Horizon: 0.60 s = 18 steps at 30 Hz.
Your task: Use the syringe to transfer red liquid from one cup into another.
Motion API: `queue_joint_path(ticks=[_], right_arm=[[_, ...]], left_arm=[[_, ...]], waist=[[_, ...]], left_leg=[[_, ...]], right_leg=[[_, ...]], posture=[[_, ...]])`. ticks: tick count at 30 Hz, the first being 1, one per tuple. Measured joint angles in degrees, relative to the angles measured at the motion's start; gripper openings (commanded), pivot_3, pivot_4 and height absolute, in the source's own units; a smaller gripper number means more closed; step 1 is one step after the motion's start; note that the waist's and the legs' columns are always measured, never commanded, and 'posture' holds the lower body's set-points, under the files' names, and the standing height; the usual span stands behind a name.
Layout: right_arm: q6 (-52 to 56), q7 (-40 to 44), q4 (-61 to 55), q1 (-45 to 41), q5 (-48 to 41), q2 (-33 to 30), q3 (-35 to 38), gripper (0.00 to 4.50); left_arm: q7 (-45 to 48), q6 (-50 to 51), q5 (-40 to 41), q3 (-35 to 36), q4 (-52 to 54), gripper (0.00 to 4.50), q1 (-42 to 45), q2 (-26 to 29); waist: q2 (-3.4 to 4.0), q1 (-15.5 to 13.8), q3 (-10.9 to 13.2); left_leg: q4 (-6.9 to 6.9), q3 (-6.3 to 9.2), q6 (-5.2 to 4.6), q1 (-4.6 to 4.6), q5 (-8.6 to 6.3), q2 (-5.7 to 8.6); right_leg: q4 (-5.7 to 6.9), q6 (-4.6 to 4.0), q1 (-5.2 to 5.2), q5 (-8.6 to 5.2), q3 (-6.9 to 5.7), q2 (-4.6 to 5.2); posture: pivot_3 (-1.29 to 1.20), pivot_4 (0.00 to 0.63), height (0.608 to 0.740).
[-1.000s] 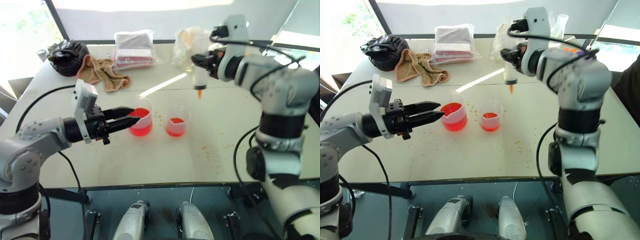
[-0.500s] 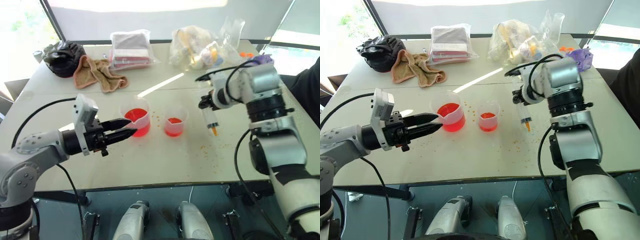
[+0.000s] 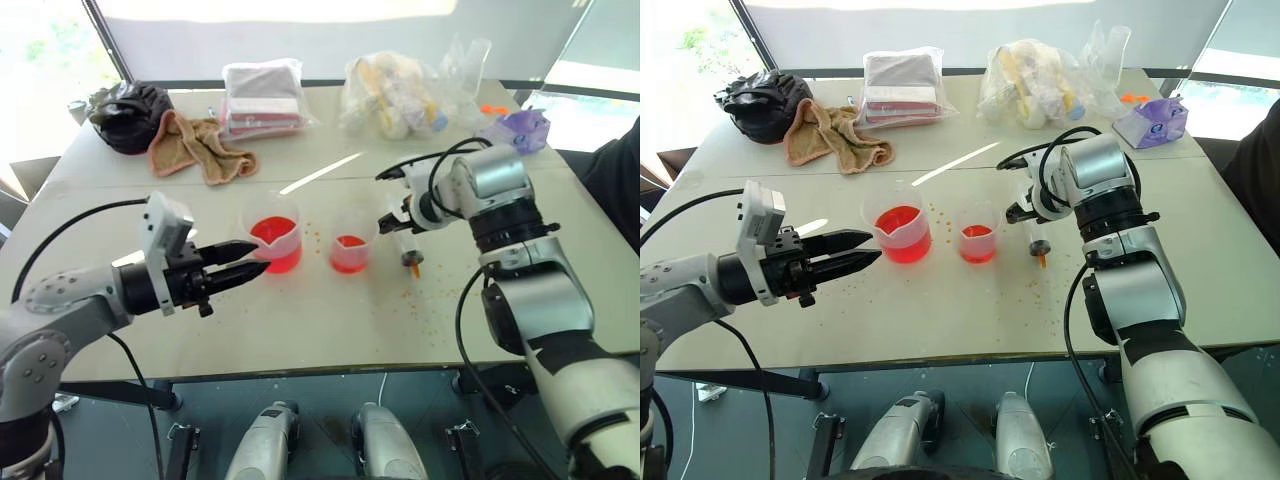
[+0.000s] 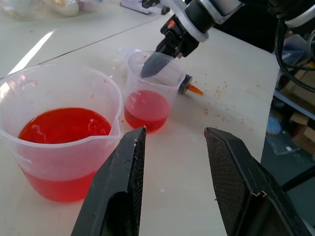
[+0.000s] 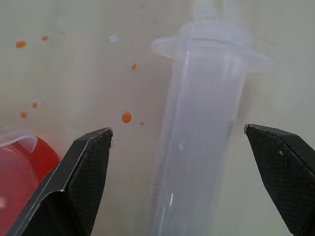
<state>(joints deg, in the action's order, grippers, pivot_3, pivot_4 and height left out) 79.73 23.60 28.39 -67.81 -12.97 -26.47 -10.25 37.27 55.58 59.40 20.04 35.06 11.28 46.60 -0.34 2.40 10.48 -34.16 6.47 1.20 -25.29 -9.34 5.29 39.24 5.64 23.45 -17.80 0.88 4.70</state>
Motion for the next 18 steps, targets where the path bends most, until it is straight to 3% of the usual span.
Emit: queue_joint_path(ticks=[9,18], right_arm=[[-9.36,12.32,-21.18,9.16,-2.61,-15.05,0.04,4.45],[-20.20,33.24,-40.94,21.76,-12.86,-30.70,7.29,4.45]], left_arm=[[-0.19,-0.03,1.61,4.41,0.04,2.00,-3.31,3.10],[1.43,0.09,4.35,8.31,-0.48,2.00,-4.97,7.21]], waist=[[0.00,-0.17,0.01],[-0.02,-0.24,0.05]], left_leg=[[0.00,-0.02,-0.05,-0.02,-0.04,-0.01],[-0.01,-0.06,-0.11,-0.02,-0.10,-0.06]], right_leg=[[-0.09,-0.01,-0.01,-0.01,0.00,0.03],[-0.24,-0.07,-0.07,-0.05,0.00,0.05]], posture=[[0.00,0.150,0.736],[0.00,0.150,0.736]])
